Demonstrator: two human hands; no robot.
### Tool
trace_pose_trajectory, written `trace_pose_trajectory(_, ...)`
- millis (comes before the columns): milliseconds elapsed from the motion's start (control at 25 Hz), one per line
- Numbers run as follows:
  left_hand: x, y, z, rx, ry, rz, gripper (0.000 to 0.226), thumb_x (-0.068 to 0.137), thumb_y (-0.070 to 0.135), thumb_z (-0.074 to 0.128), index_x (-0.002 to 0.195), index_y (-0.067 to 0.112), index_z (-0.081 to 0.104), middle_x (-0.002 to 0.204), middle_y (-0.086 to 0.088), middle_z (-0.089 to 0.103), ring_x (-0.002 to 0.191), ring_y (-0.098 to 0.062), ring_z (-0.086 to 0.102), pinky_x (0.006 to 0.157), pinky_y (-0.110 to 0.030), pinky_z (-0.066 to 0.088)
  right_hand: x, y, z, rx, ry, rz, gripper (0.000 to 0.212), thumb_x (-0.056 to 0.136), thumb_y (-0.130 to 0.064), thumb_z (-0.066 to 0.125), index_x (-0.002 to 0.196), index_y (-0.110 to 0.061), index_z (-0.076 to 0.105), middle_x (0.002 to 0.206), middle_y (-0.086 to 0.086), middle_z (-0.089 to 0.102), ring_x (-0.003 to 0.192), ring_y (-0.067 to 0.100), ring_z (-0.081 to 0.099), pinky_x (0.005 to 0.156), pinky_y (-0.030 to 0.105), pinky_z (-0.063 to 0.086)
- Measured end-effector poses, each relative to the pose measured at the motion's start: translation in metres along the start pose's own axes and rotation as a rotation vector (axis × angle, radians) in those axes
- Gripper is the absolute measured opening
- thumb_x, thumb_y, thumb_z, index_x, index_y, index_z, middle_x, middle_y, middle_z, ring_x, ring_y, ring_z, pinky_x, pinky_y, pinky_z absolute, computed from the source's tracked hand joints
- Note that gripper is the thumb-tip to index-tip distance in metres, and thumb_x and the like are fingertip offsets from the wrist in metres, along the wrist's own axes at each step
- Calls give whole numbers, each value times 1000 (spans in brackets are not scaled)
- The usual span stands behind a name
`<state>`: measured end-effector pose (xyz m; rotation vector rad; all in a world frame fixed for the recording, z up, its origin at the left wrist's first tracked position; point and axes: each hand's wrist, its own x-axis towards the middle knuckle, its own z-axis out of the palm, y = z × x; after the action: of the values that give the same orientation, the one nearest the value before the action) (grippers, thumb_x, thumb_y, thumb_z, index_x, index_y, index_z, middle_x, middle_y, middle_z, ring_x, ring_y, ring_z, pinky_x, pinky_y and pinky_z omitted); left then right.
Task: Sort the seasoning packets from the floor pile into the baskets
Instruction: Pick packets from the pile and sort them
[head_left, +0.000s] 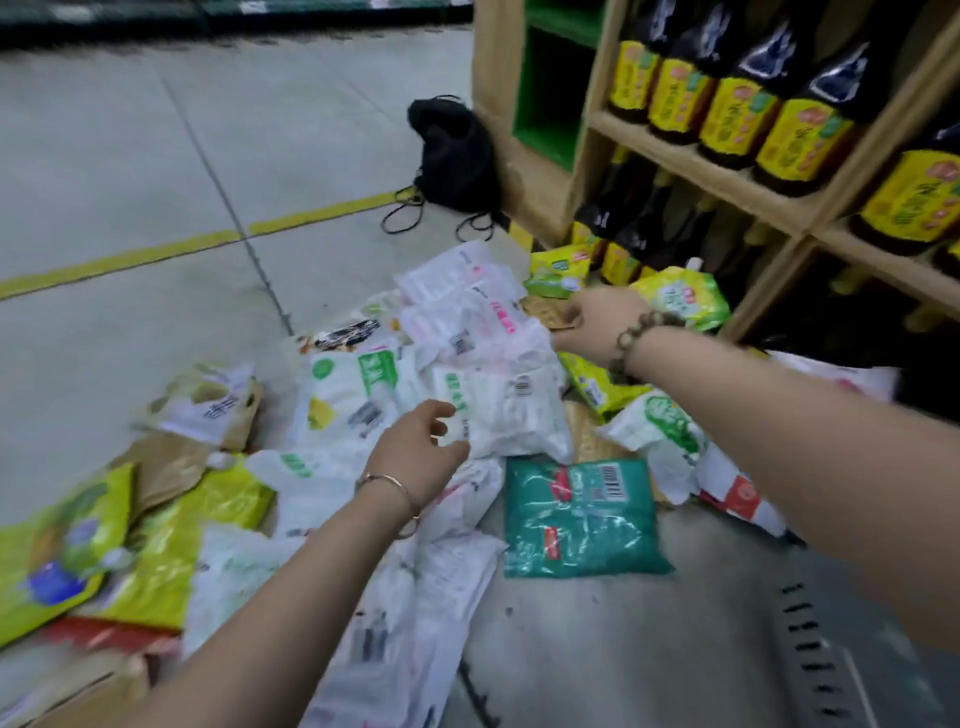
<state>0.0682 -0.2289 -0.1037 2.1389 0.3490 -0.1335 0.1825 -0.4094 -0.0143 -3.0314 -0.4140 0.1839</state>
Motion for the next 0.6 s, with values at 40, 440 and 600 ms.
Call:
trace_pose_trajectory(40, -6, -19, -7, 28, 17, -10, 41, 82, 22, 64, 121, 22, 55, 111, -3, 60, 91, -16, 56, 79, -23, 41, -3, -18, 29, 57, -51, 16, 36, 85, -35, 60, 107, -8, 65, 110, 15, 64, 103, 32, 57, 83, 31, 45)
trace_pose_trajectory(440, -56, -152, -55, 394, 94, -70, 42, 83, 26, 59, 125, 24, 53, 125, 2, 52, 115, -19, 51, 95, -35, 41, -96, -121, 204, 287, -313, -151, 42, 83, -51, 56, 119, -29, 50, 105, -8, 61, 99, 15, 58, 66, 26, 39)
trace_pose_trajectory(600, -80, -168, -59, 561, 43, 56, 47, 84, 31, 60, 129, 25, 50, 139, 2, 40, 127, -20, 41, 103, -33, 33, -113, -149, 215, 178, -243, -410, 70, 78, -64, 54, 135, -26, 38, 132, -3, 47, 121, 18, 44, 93, 32, 35)
